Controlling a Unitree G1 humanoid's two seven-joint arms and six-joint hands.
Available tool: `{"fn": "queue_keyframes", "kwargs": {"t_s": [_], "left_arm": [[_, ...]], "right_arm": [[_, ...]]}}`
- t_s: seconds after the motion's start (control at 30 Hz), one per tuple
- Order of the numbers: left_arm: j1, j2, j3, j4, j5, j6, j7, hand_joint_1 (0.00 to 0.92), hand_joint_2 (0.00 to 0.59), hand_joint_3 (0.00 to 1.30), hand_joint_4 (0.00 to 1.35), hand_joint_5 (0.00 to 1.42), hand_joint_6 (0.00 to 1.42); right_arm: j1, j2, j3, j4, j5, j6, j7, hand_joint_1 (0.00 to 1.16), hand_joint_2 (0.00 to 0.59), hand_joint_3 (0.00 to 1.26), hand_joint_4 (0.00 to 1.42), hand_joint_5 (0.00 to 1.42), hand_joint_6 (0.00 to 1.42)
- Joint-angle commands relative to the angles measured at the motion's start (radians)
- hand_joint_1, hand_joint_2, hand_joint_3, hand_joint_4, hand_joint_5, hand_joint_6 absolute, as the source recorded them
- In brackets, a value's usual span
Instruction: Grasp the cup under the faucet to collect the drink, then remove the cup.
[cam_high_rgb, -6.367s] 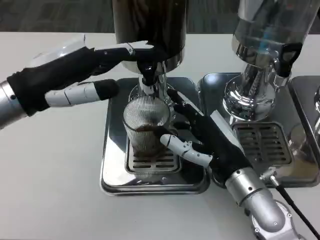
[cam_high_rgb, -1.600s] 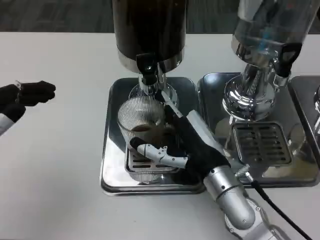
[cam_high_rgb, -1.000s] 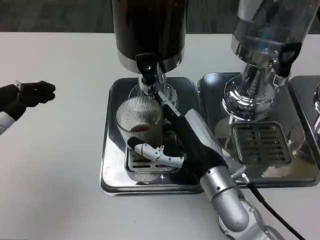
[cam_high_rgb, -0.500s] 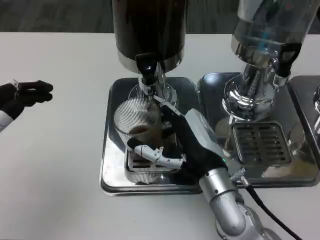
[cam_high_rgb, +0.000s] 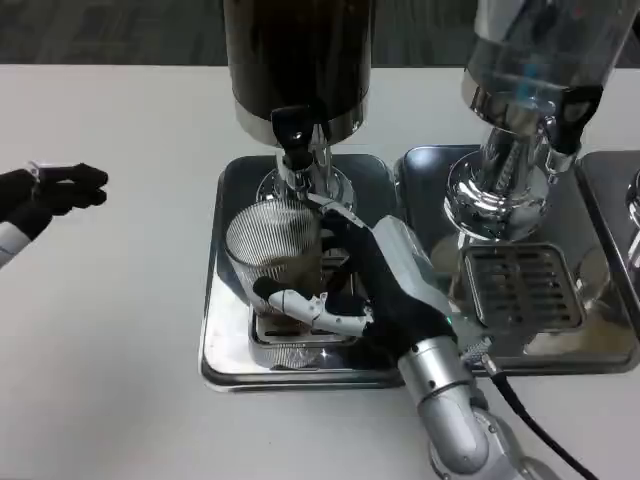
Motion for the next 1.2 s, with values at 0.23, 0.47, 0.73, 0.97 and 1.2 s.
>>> {"fn": "queue_keyframes", "kwargs": {"t_s": [0.23,0.47,0.73,0.97,1.2], "left_arm": [[-0.008,0.028,-0.008,0.011,0.005,-0.003,0.001,0.000,0.174,0.35,0.35,0.29,0.28],[-0.014,0.029,-0.009,0.015,0.008,-0.006,0.003,0.000,0.175,0.34,0.35,0.29,0.28],[-0.014,0.028,-0.012,0.018,0.013,-0.011,0.006,0.000,0.176,0.32,0.35,0.29,0.28],[-0.015,0.026,-0.017,0.018,0.010,-0.011,0.006,0.000,0.182,0.30,0.34,0.29,0.28],[-0.017,0.024,-0.028,0.020,0.008,-0.010,0.005,0.000,0.183,0.30,0.34,0.29,0.28]], "right_arm": [[0.012,0.001,0.014,0.016,-0.021,0.005,-0.050,0.64,0.204,0.29,0.39,0.54,0.93],[0.013,-0.002,0.022,0.023,-0.041,0.003,-0.091,0.64,0.211,0.32,0.43,0.60,1.00],[0.031,-0.009,0.032,0.019,-0.057,-0.015,-0.143,0.65,0.217,0.35,0.47,0.65,1.06],[0.048,-0.017,0.032,0.007,-0.063,-0.032,-0.186,0.65,0.217,0.37,0.49,0.67,1.09],[0.064,-0.024,0.019,-0.007,-0.056,-0.042,-0.199,0.65,0.217,0.38,0.50,0.68,1.10]]}}
